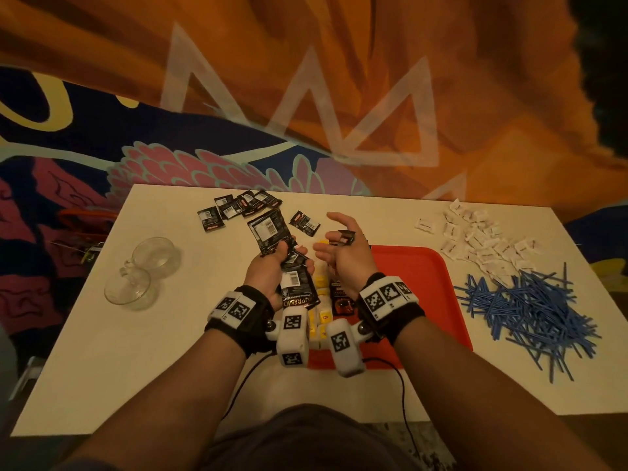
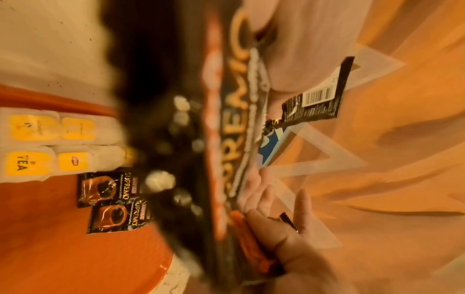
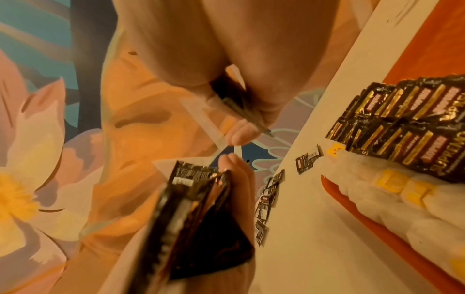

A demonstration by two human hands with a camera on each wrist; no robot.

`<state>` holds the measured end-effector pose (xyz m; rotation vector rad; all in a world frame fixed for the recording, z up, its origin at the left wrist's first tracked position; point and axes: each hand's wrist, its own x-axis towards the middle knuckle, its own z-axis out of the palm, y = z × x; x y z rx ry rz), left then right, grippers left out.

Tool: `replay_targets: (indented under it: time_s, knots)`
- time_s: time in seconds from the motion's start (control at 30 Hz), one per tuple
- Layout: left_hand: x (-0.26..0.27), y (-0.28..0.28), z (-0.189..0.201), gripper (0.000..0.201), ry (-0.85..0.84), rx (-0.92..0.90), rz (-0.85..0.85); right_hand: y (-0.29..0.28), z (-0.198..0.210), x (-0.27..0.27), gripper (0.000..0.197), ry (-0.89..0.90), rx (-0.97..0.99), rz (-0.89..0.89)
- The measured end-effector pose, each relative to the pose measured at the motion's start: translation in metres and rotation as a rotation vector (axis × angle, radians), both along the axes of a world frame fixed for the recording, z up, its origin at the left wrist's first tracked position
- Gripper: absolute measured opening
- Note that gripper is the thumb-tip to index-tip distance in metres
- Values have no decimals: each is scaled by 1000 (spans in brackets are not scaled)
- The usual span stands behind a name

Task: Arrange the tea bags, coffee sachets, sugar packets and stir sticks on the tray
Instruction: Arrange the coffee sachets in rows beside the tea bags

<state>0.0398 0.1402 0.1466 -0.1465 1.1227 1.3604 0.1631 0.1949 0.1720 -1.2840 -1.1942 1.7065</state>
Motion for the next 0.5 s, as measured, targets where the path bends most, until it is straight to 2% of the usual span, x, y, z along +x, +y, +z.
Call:
replay_targets:
  time_s: [0.03, 0.13, 0.27, 0.4, 0.5]
  knots:
    - [1, 0, 2, 39, 12, -7, 7, 2, 0, 3, 51, -33, 14, 25]
    - [0, 2, 3, 42, 15, -1, 60, 0, 0, 9, 9, -140, 13, 137]
    - [3, 7, 1, 43, 49, 27, 104, -6, -14, 9, 30, -325, -8, 371]
    - [10, 8, 1, 44, 5, -11, 123, -2, -12, 12, 23, -357, -37, 439]
    - [6, 8, 3, 41, 13, -72, 150, 5, -8, 22, 18, -424, 43, 473]
